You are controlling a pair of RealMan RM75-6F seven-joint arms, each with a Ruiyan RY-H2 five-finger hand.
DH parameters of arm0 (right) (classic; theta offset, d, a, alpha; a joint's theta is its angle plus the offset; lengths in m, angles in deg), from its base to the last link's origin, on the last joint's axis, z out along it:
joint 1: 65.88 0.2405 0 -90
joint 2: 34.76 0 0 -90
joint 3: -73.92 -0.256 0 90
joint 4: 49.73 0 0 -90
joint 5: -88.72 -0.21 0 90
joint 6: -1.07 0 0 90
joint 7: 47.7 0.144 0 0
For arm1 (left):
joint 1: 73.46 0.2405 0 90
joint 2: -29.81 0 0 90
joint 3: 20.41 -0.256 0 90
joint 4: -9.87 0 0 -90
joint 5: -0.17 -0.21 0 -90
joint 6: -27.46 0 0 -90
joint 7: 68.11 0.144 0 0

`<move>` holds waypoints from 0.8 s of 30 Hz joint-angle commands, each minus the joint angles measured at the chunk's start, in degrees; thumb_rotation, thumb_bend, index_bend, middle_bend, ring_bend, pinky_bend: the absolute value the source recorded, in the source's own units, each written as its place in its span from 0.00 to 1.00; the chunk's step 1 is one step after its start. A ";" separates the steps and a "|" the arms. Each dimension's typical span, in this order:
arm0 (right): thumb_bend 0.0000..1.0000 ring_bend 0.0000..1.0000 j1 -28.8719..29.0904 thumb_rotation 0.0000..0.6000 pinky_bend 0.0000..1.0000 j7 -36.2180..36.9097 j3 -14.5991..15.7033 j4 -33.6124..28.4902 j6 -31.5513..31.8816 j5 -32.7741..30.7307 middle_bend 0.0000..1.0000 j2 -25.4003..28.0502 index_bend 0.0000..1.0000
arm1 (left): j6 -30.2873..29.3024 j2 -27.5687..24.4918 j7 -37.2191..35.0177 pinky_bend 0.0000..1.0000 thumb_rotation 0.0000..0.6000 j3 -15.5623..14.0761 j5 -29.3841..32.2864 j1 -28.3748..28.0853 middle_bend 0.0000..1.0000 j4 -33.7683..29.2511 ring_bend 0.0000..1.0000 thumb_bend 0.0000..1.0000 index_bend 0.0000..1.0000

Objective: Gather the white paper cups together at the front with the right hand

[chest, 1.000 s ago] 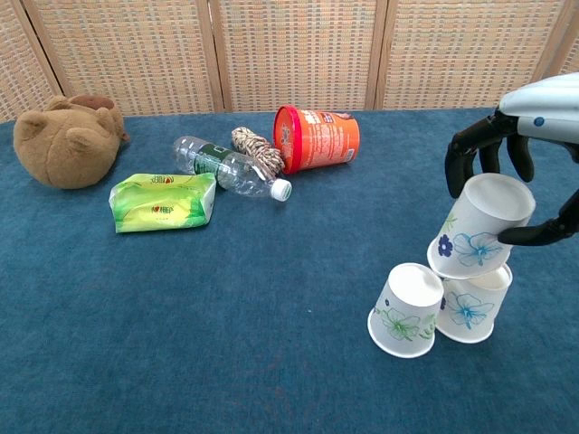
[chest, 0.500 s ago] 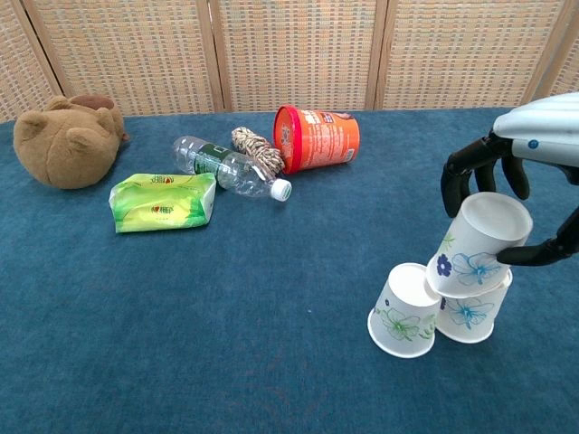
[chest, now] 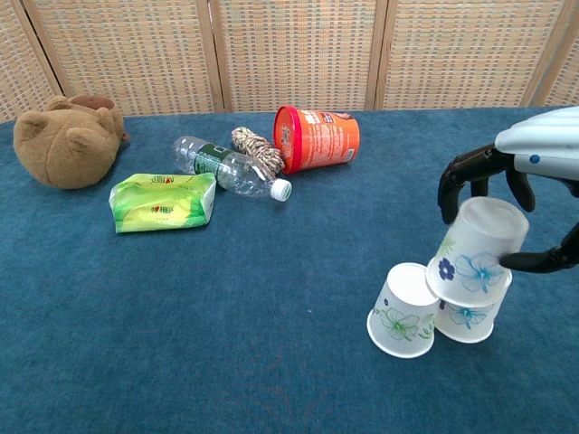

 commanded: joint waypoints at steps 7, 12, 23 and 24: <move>0.35 0.18 -0.49 1.00 0.48 0.41 -0.15 -0.70 0.19 0.61 0.15 1.15 0.22 | 0.04 0.09 0.13 0.00 1.00 -0.02 -0.05 -0.03 0.00 0.05 0.00 0.17 0.00; 0.35 0.18 -1.73 1.00 0.48 1.16 -0.09 -2.31 2.32 2.81 0.14 3.10 0.21 | 0.09 0.08 0.05 0.00 1.00 -0.01 0.07 -0.03 0.00 0.09 0.00 0.17 0.00; 0.04 0.00 -12.06 1.00 0.01 11.29 0.55 -0.90 20.84 14.46 0.01 11.83 0.10 | -0.86 -0.35 -1.26 0.00 1.00 0.08 -0.01 0.46 0.00 0.18 0.00 0.17 0.00; 0.02 0.00 -12.85 1.00 0.00 12.26 0.49 0.45 22.25 14.78 0.00 11.52 0.07 | -0.95 -0.39 -1.35 0.00 1.00 0.10 -0.01 0.50 0.00 0.19 0.00 0.17 0.00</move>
